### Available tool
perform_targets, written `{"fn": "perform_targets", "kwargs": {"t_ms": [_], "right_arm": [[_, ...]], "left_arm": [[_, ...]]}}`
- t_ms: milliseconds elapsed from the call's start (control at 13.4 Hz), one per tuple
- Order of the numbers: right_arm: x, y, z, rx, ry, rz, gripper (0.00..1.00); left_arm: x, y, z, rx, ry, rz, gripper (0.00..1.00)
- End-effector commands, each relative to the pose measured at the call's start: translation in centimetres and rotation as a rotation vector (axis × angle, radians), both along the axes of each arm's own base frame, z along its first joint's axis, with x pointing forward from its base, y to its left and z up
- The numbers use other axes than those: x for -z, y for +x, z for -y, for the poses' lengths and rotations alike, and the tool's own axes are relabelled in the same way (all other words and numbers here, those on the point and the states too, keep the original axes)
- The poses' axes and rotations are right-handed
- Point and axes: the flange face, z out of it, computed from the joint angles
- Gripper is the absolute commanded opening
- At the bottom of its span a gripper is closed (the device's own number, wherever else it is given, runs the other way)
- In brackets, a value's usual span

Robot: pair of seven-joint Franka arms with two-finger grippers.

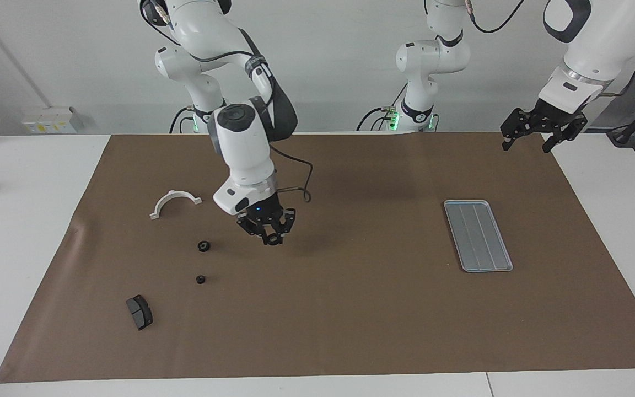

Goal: Pick bearing gear from pile to tray
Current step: 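Carry the bearing with the right gripper to mid-table and release it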

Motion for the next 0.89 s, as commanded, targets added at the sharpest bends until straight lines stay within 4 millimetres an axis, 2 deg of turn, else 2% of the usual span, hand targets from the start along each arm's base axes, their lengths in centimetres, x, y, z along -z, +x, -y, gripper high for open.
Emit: {"fn": "perform_targets", "kwargs": {"t_ms": [0, 149, 223, 372, 447, 521, 596, 745, 819], "right_arm": [[3.9, -1.1, -7.1, 0.066, 0.03, 0.004, 0.0], [5.9, -0.6, -11.0, 0.104, 0.047, 0.008, 0.0], [6.7, -1.2, -12.3, 0.111, 0.047, 0.001, 0.0], [8.1, -2.1, -14.0, 0.102, 0.062, 0.015, 0.0], [9.1, -2.1, -14.5, 0.107, 0.073, 0.028, 0.0], [9.2, -1.9, -14.4, 0.11, 0.08, 0.04, 0.0], [9.3, -1.8, -14.3, 0.112, 0.083, 0.044, 0.11], [10.2, -2.4, -14.1, 0.113, 0.072, 0.027, 0.6], [10.2, -2.2, -13.8, 0.114, 0.067, 0.029, 0.97]], "left_arm": [[-0.2, -0.9, -0.3, -0.011, -0.011, -0.005, 1.0], [-0.2, -0.9, -0.3, -0.011, -0.011, -0.005, 1.0], [-0.2, -0.9, -0.3, -0.011, -0.011, -0.005, 1.0], [-0.2, -0.9, -0.3, -0.011, -0.011, -0.005, 1.0], [-0.2, -0.9, -0.3, -0.011, -0.011, -0.005, 1.0], [-0.2, -0.9, -0.3, -0.011, -0.011, -0.005, 1.0], [-0.2, -0.9, -0.3, -0.011, -0.011, -0.005, 1.0], [-0.2, -0.9, -0.3, -0.011, -0.011, -0.005, 1.0], [-0.2, -0.9, -0.3, -0.011, -0.011, -0.005, 1.0]]}}
